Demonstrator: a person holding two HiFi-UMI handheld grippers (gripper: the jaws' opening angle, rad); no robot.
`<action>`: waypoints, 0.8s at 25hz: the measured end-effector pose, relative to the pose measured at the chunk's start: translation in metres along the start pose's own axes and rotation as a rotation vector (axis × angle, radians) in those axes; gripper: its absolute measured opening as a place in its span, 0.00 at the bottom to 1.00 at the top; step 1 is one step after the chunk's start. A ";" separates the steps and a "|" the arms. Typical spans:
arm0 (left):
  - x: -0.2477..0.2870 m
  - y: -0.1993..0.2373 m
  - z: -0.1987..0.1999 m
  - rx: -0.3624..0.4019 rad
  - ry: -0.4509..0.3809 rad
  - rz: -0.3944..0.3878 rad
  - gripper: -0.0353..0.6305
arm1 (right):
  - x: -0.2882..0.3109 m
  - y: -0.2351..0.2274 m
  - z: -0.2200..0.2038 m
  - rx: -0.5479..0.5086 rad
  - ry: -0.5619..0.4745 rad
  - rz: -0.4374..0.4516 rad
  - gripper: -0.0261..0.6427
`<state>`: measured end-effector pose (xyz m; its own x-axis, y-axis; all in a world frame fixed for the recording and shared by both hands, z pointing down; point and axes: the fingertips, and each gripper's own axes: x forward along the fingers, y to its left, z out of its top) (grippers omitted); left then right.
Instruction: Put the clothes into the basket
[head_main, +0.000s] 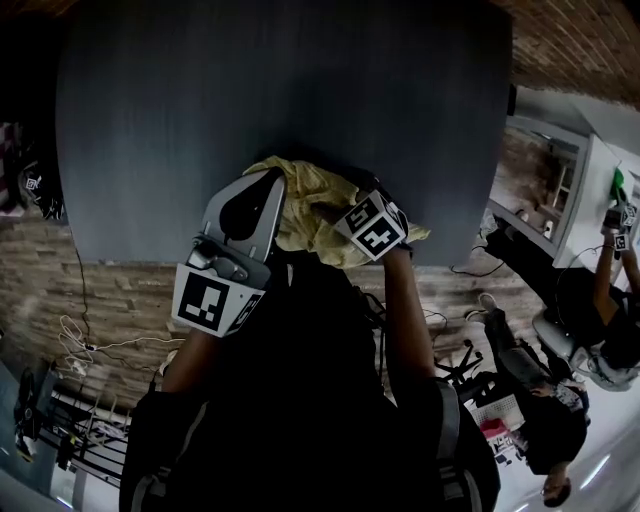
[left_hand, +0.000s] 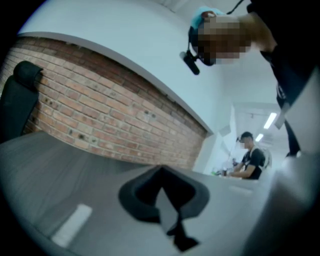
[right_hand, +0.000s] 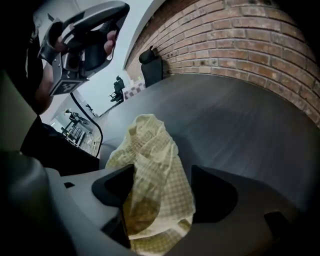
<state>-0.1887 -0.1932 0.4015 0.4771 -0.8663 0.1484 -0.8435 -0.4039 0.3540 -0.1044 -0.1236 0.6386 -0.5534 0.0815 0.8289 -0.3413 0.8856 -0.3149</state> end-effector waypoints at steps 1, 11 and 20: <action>0.003 0.002 0.000 -0.002 0.002 0.001 0.06 | 0.004 -0.001 -0.002 0.004 0.013 0.009 0.52; 0.014 0.012 -0.007 -0.018 0.013 -0.011 0.06 | 0.032 0.003 -0.017 0.004 0.074 0.001 0.53; 0.013 0.009 -0.008 -0.022 0.018 -0.034 0.06 | 0.039 0.006 -0.017 0.025 0.100 -0.047 0.43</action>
<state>-0.1886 -0.2056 0.4138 0.5102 -0.8465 0.1523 -0.8212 -0.4267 0.3790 -0.1154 -0.1076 0.6769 -0.4576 0.0864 0.8849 -0.3851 0.8778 -0.2849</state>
